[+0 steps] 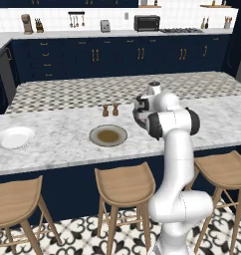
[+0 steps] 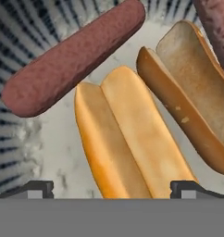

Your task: Place one bun and one sausage from the bowl on each plate.

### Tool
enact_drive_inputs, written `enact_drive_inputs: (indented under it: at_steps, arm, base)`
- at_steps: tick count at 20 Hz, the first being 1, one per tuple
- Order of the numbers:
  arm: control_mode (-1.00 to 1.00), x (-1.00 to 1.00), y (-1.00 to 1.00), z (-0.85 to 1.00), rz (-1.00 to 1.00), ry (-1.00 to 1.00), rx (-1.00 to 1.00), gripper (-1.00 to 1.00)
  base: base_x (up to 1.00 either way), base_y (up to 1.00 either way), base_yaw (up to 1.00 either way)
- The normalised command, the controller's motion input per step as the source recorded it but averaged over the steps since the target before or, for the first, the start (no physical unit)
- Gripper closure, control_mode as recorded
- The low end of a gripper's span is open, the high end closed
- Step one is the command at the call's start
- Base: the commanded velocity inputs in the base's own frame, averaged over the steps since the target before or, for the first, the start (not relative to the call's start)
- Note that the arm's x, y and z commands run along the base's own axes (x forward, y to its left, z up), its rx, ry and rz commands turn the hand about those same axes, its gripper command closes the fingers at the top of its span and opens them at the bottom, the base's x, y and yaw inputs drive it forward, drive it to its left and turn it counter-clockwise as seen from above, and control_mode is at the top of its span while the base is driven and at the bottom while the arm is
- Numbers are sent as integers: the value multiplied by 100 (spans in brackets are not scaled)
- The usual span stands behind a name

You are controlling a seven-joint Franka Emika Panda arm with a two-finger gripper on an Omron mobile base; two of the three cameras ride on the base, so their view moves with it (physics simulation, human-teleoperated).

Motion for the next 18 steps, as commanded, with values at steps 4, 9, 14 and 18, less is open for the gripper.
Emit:
enact_drive_inputs:
  at_steps: [4,9,14,18]
  arm:
    - [-100,5,-3,-29,0,0,-2,-100]
    - [-100,2,-1,-13,0,0,-1,-100]
    - [-100,0,0,0,0,0,0,100]
    - [-100,0,0,0,0,0,0,100]
  base:
    - [0,0,0]
    - [0,0,0]
    - [0,0,0]
    - [0,0,0]
